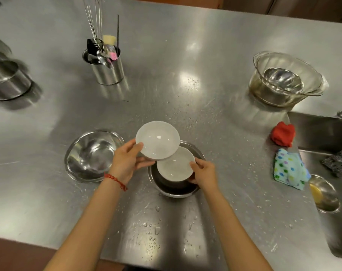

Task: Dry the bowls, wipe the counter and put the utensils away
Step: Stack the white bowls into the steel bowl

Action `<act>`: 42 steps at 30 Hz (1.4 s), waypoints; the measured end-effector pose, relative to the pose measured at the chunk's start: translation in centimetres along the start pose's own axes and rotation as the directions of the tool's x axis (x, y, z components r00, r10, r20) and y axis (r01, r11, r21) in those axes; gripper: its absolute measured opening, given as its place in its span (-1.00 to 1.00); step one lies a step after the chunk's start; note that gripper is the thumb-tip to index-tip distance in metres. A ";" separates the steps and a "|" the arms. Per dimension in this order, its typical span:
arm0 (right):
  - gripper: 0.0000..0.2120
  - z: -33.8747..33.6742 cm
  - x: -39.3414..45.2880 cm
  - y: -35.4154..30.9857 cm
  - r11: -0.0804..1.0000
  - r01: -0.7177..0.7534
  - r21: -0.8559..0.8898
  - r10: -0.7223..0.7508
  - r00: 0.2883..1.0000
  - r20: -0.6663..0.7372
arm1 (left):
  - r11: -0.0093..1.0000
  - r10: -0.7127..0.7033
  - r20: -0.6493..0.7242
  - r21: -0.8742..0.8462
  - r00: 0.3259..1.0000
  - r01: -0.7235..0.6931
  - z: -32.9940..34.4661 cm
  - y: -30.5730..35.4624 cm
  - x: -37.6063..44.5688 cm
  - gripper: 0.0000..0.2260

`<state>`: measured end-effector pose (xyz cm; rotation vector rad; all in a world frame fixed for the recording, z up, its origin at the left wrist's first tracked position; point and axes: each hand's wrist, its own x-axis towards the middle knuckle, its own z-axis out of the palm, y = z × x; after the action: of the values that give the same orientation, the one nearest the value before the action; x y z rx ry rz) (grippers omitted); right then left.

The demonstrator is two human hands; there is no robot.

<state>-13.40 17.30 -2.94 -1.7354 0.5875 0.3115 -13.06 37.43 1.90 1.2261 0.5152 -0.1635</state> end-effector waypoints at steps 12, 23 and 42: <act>-0.85 -3.7 -0.3 1.4 0.968 0.132 -0.213 -0.194 0.933 -0.303 | 0.976 -0.098 0.078 0.205 0.992 0.081 2.1 -1.9 0.0 -0.70; -0.85 -3.8 0.0 2.9 0.983 -0.059 0.173 0.082 0.988 -0.128 | 0.849 0.032 0.040 0.526 0.999 -0.048 3.0 -3.3 0.8 -0.74; -0.90 -4.0 0.0 2.6 0.981 0.009 0.193 0.017 0.991 -0.132 | 0.980 -0.047 -0.334 0.168 0.942 0.109 0.3 -7.4 -0.6 -0.83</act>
<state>-15.17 13.08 -4.12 -1.5748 0.6953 0.1361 -16.41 34.54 -4.10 1.4246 0.8557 -0.0744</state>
